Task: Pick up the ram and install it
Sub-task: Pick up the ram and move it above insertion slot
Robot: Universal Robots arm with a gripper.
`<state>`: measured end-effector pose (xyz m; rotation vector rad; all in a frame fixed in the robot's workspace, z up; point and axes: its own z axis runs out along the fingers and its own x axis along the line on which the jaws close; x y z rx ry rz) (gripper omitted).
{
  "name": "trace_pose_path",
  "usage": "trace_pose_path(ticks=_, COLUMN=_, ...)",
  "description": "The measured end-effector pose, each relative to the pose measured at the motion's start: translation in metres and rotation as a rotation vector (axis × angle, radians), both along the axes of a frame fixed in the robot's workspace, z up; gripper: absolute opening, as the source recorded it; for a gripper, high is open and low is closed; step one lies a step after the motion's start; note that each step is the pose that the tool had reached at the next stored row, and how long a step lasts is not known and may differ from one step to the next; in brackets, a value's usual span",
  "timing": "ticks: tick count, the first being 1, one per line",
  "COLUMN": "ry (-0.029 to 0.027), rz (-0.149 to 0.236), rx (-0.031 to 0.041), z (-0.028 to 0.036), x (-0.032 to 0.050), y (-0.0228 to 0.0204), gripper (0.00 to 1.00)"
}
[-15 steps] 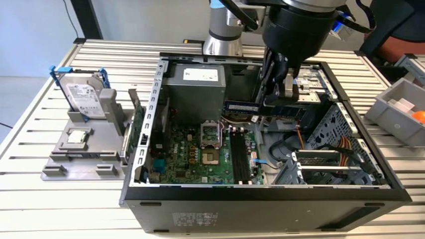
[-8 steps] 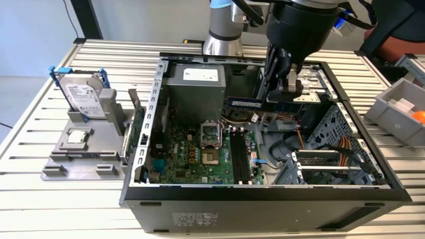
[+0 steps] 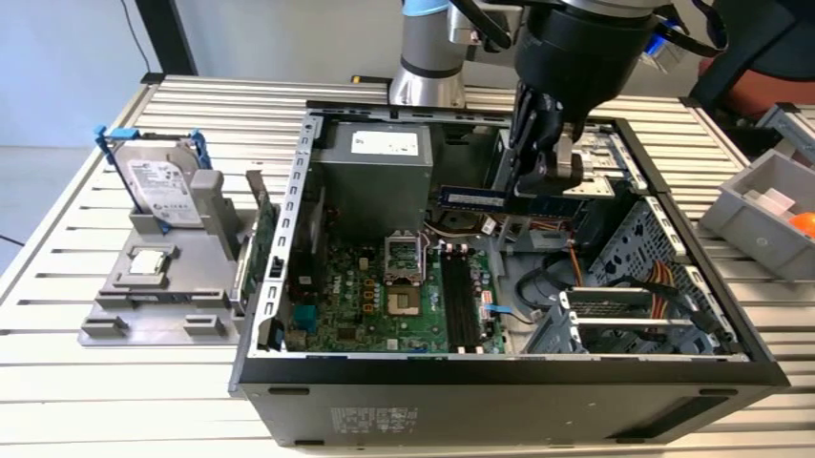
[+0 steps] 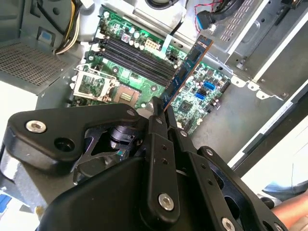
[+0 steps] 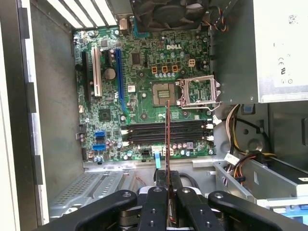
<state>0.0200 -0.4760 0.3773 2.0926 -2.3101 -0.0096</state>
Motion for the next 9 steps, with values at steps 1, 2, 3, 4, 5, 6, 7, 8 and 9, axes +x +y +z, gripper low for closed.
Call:
trace_pose_path(ticks=1, ry=0.0, rz=0.0, rx=0.0, z=0.0, x=0.0, y=0.0, gripper=0.0)
trace_pose_path(ticks=2, ry=0.0, rz=0.0, rx=0.0, z=0.0, x=0.0, y=0.0, gripper=0.0)
trace_pose_path(ticks=3, ry=0.0, rz=0.0, rx=-0.0001, z=0.0, x=0.0, y=0.0, gripper=0.0)
trace_pose_path(ticks=4, ry=0.0, rz=0.0, rx=-0.0001, z=0.0001, x=0.0001, y=0.0, gripper=0.0)
trace_pose_path(ticks=5, ry=0.0, rz=0.0, rx=-0.0001, z=0.0, x=0.0001, y=0.0, gripper=0.0)
trace_pose_path(ticks=6, ry=0.0, rz=0.0, rx=-0.0001, z=0.0, x=0.0001, y=0.0, gripper=0.0)
trace_pose_path(ticks=7, ry=0.0, rz=0.0, rx=-0.0001, z=0.0001, x=0.0001, y=0.0, gripper=0.0)
trace_pose_path(ticks=8, ry=0.0, rz=0.0, rx=-0.0001, z=0.0001, x=0.0001, y=0.0, gripper=0.0)
trace_pose_path(ticks=9, ry=0.0, rz=0.0, rx=0.0, z=0.0, x=0.0002, y=-0.0001, gripper=0.0)
